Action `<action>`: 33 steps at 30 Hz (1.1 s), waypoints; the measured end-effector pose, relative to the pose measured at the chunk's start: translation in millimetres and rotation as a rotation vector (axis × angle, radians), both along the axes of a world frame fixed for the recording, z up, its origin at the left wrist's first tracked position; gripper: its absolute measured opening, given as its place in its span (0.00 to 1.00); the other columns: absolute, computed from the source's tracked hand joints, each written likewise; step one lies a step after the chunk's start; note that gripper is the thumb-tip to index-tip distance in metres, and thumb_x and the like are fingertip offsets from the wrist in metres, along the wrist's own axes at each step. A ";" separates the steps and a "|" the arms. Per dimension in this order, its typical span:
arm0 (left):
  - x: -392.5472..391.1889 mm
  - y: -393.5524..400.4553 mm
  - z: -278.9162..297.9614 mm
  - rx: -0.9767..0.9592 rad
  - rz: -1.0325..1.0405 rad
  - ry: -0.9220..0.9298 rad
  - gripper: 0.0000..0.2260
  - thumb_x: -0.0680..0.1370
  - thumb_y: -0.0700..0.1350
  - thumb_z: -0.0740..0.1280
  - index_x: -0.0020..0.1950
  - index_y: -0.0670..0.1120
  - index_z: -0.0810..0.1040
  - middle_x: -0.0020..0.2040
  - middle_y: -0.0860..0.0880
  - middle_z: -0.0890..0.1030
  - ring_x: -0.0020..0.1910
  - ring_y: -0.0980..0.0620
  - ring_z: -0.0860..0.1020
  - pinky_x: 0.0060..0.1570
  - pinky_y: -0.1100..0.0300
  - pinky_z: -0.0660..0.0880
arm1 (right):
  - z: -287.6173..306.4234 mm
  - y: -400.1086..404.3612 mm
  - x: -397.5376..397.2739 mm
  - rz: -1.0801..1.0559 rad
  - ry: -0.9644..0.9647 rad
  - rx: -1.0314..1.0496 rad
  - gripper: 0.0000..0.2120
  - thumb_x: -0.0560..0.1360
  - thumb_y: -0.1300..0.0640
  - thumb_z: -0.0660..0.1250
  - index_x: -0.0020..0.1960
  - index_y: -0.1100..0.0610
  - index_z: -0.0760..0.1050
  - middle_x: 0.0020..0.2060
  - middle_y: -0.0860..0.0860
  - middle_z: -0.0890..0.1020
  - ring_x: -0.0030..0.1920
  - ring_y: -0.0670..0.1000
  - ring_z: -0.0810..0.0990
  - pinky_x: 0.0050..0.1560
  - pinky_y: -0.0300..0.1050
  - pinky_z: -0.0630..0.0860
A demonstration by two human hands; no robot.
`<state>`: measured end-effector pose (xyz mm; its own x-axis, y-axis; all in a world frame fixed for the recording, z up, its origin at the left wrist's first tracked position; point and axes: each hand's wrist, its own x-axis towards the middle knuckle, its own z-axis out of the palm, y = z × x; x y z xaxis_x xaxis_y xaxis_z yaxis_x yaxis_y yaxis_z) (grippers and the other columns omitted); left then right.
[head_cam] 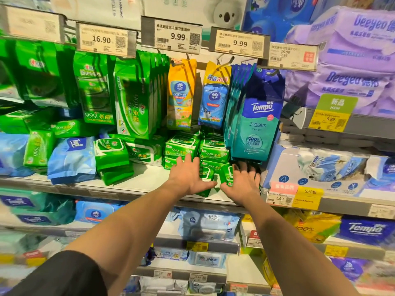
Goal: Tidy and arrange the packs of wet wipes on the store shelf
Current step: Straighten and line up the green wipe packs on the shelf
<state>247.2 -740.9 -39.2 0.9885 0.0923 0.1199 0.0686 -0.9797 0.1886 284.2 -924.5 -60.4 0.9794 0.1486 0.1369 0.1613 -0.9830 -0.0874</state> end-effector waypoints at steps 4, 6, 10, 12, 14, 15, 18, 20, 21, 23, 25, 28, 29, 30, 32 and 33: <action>-10.9 21.0 1.4 -0.014 -0.022 0.038 0.51 0.61 0.80 0.60 0.71 0.45 0.64 0.73 0.42 0.63 0.69 0.38 0.66 0.65 0.41 0.69 | -1.8 2.0 0.2 -0.019 -0.050 -0.050 0.32 0.71 0.34 0.60 0.68 0.54 0.69 0.67 0.58 0.70 0.69 0.62 0.63 0.70 0.59 0.57; -14.8 29.5 0.4 -0.038 -0.022 0.067 0.51 0.61 0.79 0.63 0.72 0.44 0.63 0.73 0.42 0.62 0.68 0.38 0.67 0.66 0.42 0.69 | -2.9 2.1 -0.8 -0.008 -0.080 -0.055 0.30 0.72 0.36 0.60 0.67 0.55 0.68 0.66 0.58 0.70 0.67 0.61 0.65 0.69 0.58 0.60; -20.8 43.0 -4.2 -0.135 -0.021 0.121 0.46 0.65 0.69 0.72 0.72 0.44 0.61 0.70 0.40 0.64 0.64 0.38 0.73 0.63 0.44 0.73 | -9.5 7.8 -8.0 0.002 -0.126 -0.057 0.25 0.77 0.40 0.59 0.66 0.57 0.66 0.65 0.58 0.69 0.65 0.59 0.66 0.69 0.58 0.62; -23.1 44.4 -6.2 -0.159 -0.024 0.126 0.42 0.68 0.63 0.74 0.72 0.43 0.61 0.69 0.40 0.67 0.64 0.39 0.73 0.63 0.46 0.73 | -8.3 7.4 -7.1 0.019 -0.072 -0.079 0.30 0.78 0.38 0.57 0.71 0.57 0.60 0.70 0.60 0.64 0.68 0.61 0.63 0.71 0.58 0.59; -25.0 43.3 -7.9 -0.188 -0.033 0.112 0.37 0.70 0.59 0.75 0.70 0.43 0.64 0.66 0.41 0.72 0.62 0.41 0.75 0.62 0.47 0.74 | -1.0 3.4 -3.9 0.039 0.071 -0.071 0.36 0.77 0.38 0.59 0.76 0.57 0.53 0.75 0.61 0.56 0.72 0.63 0.57 0.73 0.58 0.53; -25.5 42.1 -8.4 -0.206 -0.031 0.102 0.35 0.70 0.58 0.75 0.68 0.44 0.65 0.64 0.42 0.73 0.60 0.42 0.75 0.61 0.48 0.74 | 2.1 1.4 -3.0 0.048 0.130 -0.071 0.37 0.76 0.40 0.61 0.76 0.56 0.50 0.76 0.61 0.53 0.74 0.63 0.54 0.74 0.57 0.50; -25.1 38.7 -7.9 -0.232 -0.010 0.080 0.31 0.71 0.55 0.75 0.67 0.43 0.66 0.63 0.42 0.74 0.60 0.42 0.75 0.60 0.50 0.73 | 0.8 -0.4 -4.4 0.073 0.122 -0.105 0.36 0.78 0.45 0.62 0.77 0.55 0.47 0.75 0.61 0.53 0.74 0.63 0.54 0.75 0.58 0.49; -23.6 38.0 -7.3 -0.247 0.003 0.085 0.32 0.71 0.54 0.76 0.67 0.42 0.66 0.64 0.42 0.74 0.61 0.42 0.75 0.60 0.50 0.73 | -2.7 1.1 -4.7 0.073 0.096 -0.089 0.35 0.78 0.46 0.61 0.78 0.55 0.47 0.76 0.61 0.53 0.73 0.63 0.54 0.75 0.58 0.48; -23.1 38.2 -7.3 -0.256 0.007 0.088 0.32 0.71 0.54 0.76 0.67 0.42 0.66 0.64 0.41 0.74 0.61 0.42 0.75 0.61 0.50 0.73 | -3.5 1.9 -4.2 0.069 0.095 -0.082 0.35 0.79 0.46 0.61 0.78 0.55 0.46 0.76 0.61 0.52 0.74 0.63 0.53 0.75 0.59 0.47; -22.4 38.1 -7.5 -0.264 0.011 0.090 0.33 0.71 0.54 0.76 0.68 0.42 0.65 0.65 0.41 0.73 0.61 0.41 0.75 0.61 0.50 0.74 | -3.6 2.7 -1.4 0.060 0.106 -0.077 0.36 0.79 0.46 0.60 0.79 0.54 0.45 0.77 0.60 0.50 0.75 0.63 0.52 0.75 0.59 0.46; -22.0 38.4 -7.6 -0.268 0.014 0.089 0.33 0.70 0.54 0.76 0.68 0.43 0.65 0.65 0.42 0.74 0.61 0.42 0.75 0.61 0.51 0.74 | -4.1 4.1 1.8 0.055 0.107 -0.069 0.36 0.79 0.46 0.60 0.79 0.54 0.44 0.78 0.60 0.48 0.75 0.63 0.50 0.75 0.59 0.45; -22.3 40.2 -9.4 -0.284 0.015 0.080 0.33 0.70 0.54 0.77 0.67 0.43 0.66 0.64 0.43 0.74 0.60 0.43 0.76 0.61 0.50 0.74 | -7.2 4.3 5.6 0.054 0.100 -0.043 0.37 0.79 0.47 0.61 0.79 0.53 0.44 0.78 0.59 0.47 0.76 0.64 0.48 0.75 0.59 0.44; -23.2 41.1 -9.8 -0.286 0.015 0.077 0.32 0.70 0.54 0.77 0.67 0.44 0.67 0.64 0.43 0.74 0.60 0.43 0.76 0.61 0.50 0.74 | -7.9 4.0 6.9 0.057 0.102 -0.043 0.37 0.79 0.48 0.61 0.79 0.53 0.44 0.78 0.59 0.47 0.76 0.65 0.48 0.75 0.60 0.44; -24.3 42.3 -10.5 -0.288 0.017 0.075 0.32 0.70 0.54 0.77 0.66 0.44 0.67 0.63 0.44 0.75 0.58 0.44 0.76 0.60 0.51 0.75 | -8.2 4.0 8.0 0.058 0.105 -0.045 0.37 0.79 0.48 0.61 0.79 0.53 0.44 0.77 0.59 0.47 0.76 0.65 0.48 0.75 0.60 0.45; -27.4 44.4 -10.9 -0.285 0.029 0.072 0.30 0.70 0.52 0.77 0.65 0.44 0.68 0.60 0.45 0.75 0.55 0.45 0.76 0.57 0.52 0.75 | -7.9 3.5 9.3 0.052 0.102 -0.048 0.37 0.78 0.47 0.61 0.79 0.53 0.44 0.77 0.60 0.47 0.76 0.65 0.49 0.75 0.60 0.46; -29.3 45.6 -10.9 -0.279 0.037 0.076 0.29 0.70 0.52 0.77 0.64 0.44 0.68 0.59 0.45 0.75 0.54 0.45 0.76 0.57 0.52 0.75 | -8.2 3.2 9.9 0.053 0.097 -0.049 0.37 0.78 0.47 0.61 0.79 0.53 0.44 0.77 0.60 0.47 0.75 0.65 0.49 0.75 0.60 0.47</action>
